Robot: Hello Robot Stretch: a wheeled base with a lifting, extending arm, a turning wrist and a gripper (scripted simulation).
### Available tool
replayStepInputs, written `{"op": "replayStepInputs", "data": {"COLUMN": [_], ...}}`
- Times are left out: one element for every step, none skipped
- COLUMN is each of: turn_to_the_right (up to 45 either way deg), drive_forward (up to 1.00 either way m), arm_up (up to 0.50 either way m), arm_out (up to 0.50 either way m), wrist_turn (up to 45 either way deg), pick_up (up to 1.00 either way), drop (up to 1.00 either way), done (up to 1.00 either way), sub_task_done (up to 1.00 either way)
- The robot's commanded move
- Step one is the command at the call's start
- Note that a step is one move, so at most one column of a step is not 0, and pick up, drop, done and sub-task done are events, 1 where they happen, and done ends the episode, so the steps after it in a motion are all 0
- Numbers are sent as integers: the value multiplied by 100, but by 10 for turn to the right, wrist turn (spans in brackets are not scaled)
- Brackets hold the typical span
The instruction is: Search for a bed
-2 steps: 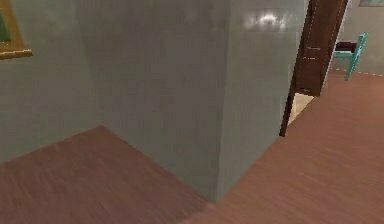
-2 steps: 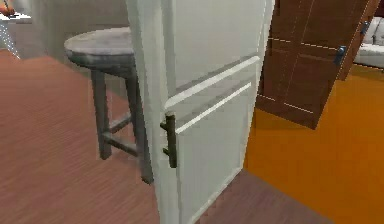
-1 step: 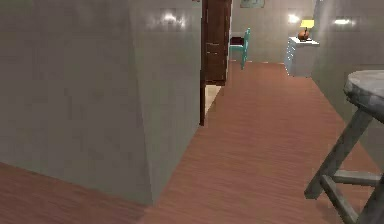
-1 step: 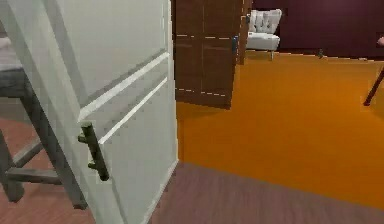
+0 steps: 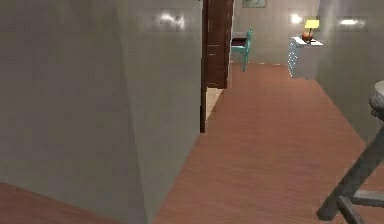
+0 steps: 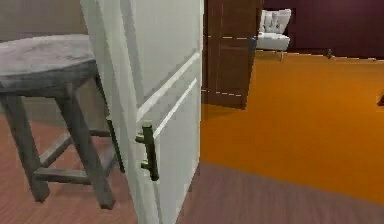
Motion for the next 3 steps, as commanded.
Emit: {"op": "replayStepInputs", "data": {"turn_to_the_right": [180,0,0], "drive_forward": [0,100,100], "arm_up": [0,0,0], "arm_out": [0,0,0], "wrist_turn": [0,0,0], "pick_up": [0,0,0], "drop": [0,0,0], "done": [0,0,0], "sub_task_done": [0,0,0]}}
